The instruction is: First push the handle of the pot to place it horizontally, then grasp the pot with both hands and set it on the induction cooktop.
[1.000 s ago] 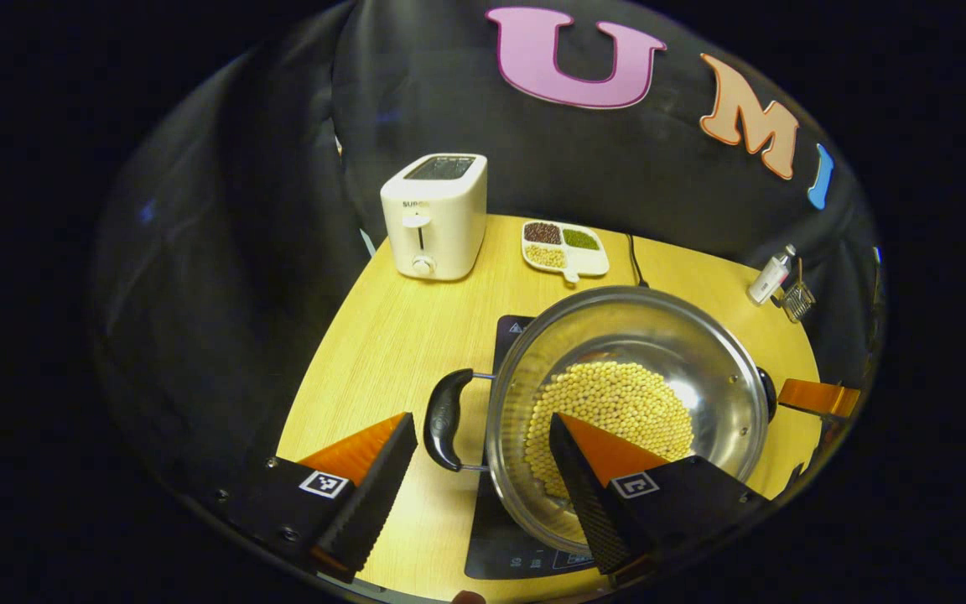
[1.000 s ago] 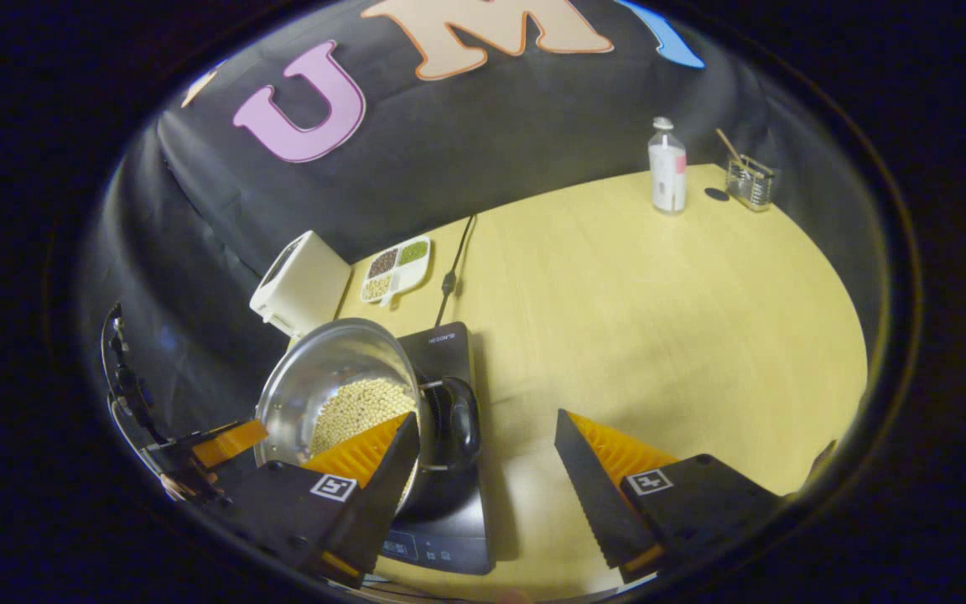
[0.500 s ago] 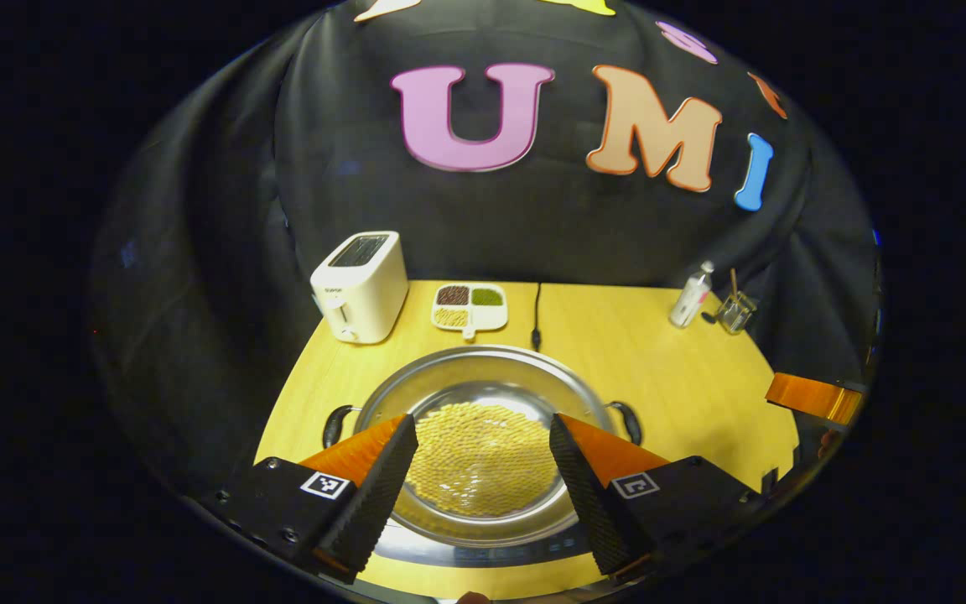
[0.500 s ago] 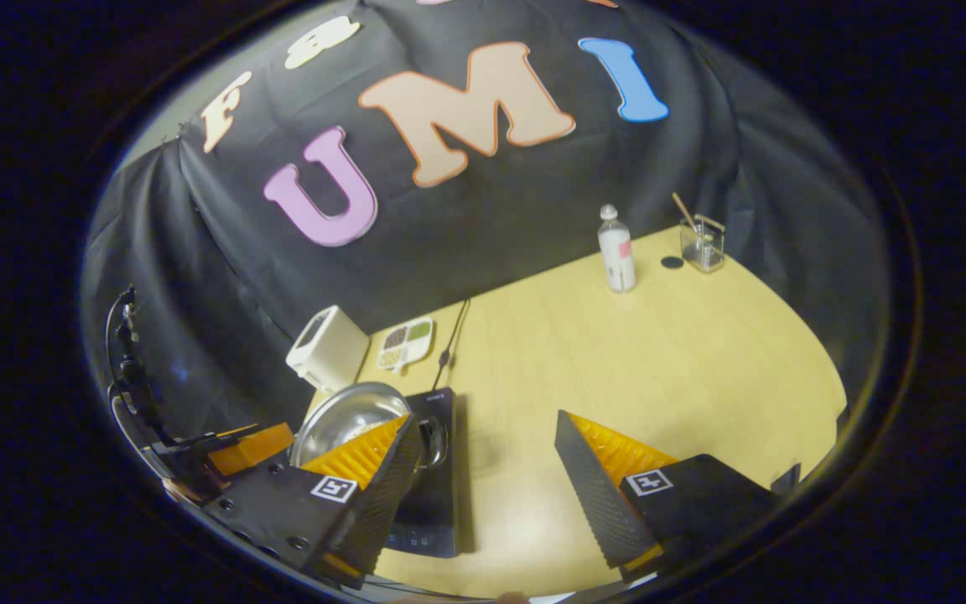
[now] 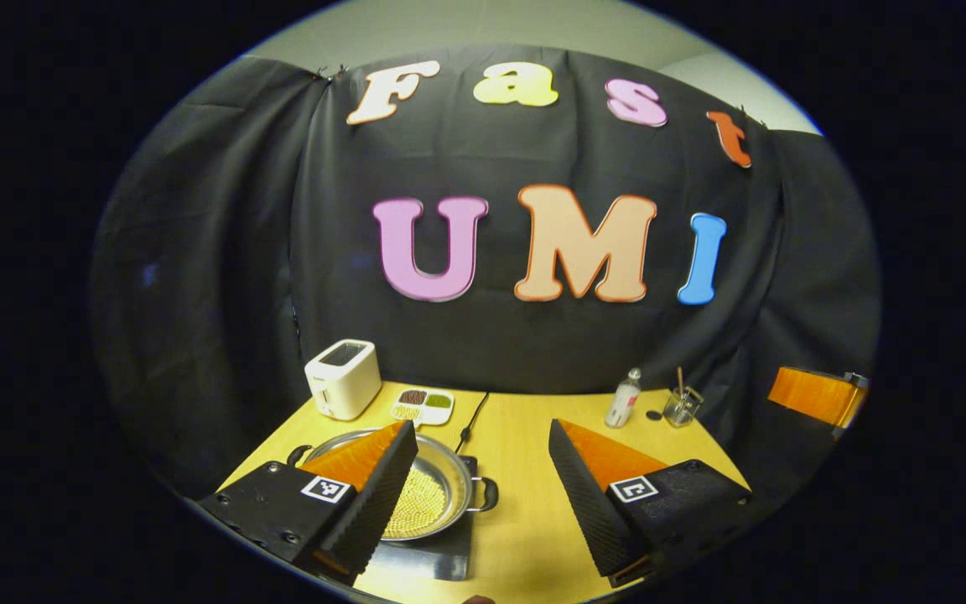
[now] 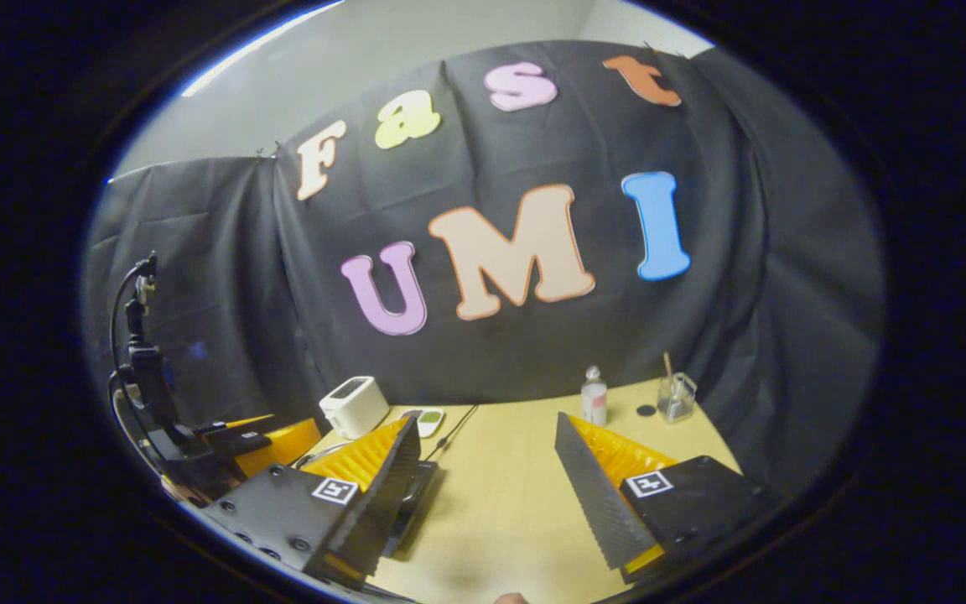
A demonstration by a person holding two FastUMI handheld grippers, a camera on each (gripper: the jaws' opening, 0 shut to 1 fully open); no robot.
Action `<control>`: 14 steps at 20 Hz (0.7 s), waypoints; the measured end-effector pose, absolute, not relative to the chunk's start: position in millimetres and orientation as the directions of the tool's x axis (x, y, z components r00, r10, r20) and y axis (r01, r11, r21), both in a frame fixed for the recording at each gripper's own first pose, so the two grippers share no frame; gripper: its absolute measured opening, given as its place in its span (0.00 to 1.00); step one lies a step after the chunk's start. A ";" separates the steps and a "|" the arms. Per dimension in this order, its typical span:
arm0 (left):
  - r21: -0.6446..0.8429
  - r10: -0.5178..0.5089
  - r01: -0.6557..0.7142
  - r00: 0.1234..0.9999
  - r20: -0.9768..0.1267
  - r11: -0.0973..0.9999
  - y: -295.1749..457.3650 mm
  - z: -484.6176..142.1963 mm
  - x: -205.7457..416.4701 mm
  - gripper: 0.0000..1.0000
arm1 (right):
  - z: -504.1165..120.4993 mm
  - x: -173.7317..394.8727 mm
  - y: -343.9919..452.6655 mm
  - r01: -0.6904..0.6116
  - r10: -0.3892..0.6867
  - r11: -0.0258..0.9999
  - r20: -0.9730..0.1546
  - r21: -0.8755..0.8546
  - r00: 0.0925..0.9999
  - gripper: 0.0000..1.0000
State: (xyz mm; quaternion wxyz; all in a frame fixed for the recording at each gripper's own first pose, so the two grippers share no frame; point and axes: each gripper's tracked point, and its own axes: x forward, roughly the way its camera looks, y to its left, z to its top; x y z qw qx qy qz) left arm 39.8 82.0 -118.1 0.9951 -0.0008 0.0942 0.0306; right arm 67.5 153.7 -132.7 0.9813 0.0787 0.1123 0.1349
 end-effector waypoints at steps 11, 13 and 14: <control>0.118 0.141 -0.156 0.982 0.130 0.981 44.1 -39.1 -36.3 0.93 | -69.9 13.3 93.3 -0.225 0.229 0.972 -0.053 0.069 0.972 0.93; 0.126 0.136 -0.155 0.979 0.149 0.980 37.0 -38.5 -45.6 0.96 | -72.9 10.6 85.3 -0.221 0.226 0.972 -0.057 0.080 0.972 0.93; 0.127 0.130 -0.151 0.978 0.160 0.980 33.5 -36.8 -47.4 0.95 | -75.0 9.8 81.6 -0.219 0.225 0.972 -0.060 0.087 0.973 0.93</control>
